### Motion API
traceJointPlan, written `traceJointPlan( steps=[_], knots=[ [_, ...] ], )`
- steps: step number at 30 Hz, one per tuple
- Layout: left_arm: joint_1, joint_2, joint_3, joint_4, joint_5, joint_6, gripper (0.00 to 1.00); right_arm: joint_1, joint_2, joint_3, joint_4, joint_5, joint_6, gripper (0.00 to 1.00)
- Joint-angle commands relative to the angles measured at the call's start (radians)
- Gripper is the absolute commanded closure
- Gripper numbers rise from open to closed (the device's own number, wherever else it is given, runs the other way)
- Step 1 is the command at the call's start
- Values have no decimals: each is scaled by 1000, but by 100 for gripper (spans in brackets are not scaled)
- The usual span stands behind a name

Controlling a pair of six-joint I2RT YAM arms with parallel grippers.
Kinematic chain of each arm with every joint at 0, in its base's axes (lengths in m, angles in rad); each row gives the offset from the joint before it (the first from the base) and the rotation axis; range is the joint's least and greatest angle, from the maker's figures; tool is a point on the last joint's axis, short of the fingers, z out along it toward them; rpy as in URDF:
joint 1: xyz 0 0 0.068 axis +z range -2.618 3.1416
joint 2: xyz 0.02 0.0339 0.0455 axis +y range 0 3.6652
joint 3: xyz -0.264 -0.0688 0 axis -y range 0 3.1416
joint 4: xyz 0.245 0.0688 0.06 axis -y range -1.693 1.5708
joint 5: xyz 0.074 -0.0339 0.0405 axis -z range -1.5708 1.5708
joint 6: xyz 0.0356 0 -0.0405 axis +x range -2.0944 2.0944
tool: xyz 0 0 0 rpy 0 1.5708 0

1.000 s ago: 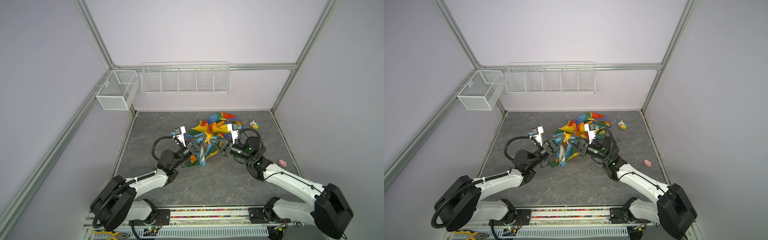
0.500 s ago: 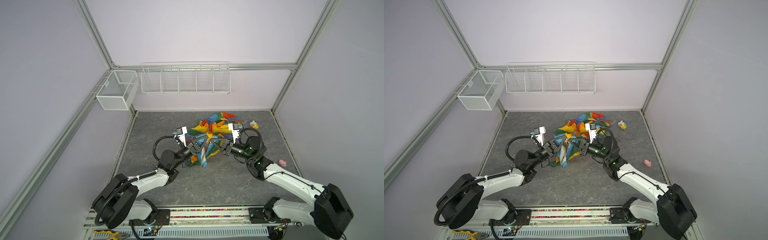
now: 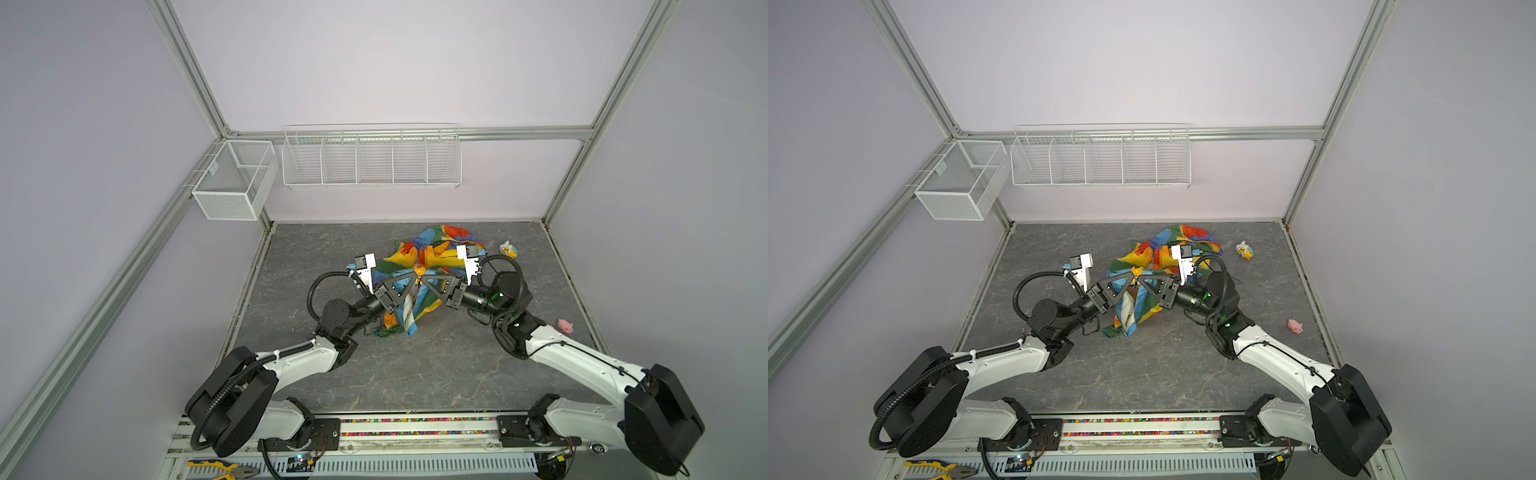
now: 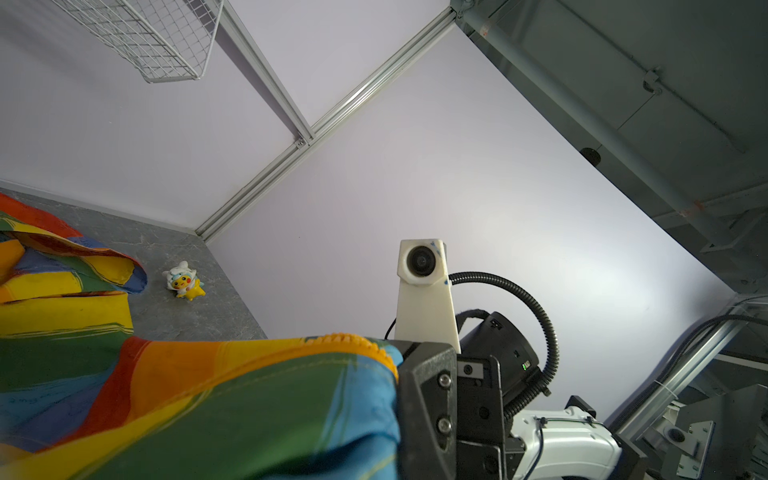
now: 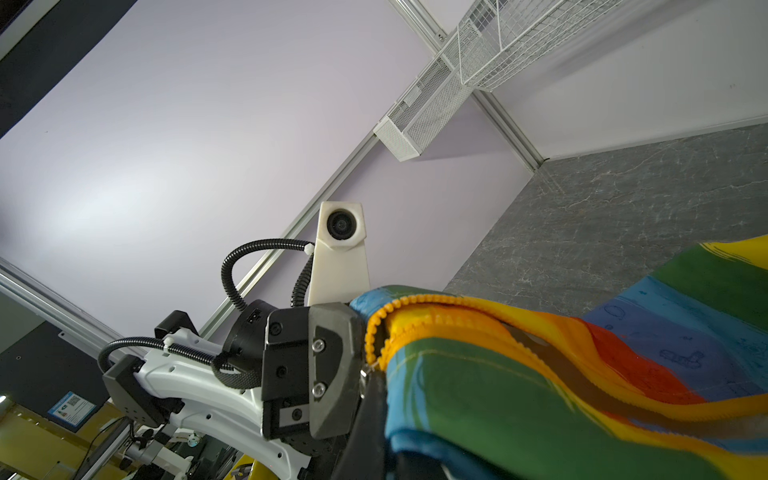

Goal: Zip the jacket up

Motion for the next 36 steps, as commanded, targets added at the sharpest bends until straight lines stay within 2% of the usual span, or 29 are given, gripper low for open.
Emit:
traceJointPlan(
  steps=[1,11,23,36],
  knots=[
    [-7,20,4,8,37,-18,100,-9,2,42,92,31,24,94],
    [13,24,-23,8,33,-21,100,-25,-33,33,73,45,58,94],
    [13,30,-30,-14,100,-54,100,-36,-19,41,52,79,60,94],
    [13,60,-47,-44,84,-51,100,-45,-29,40,76,90,75,94]
  ],
)
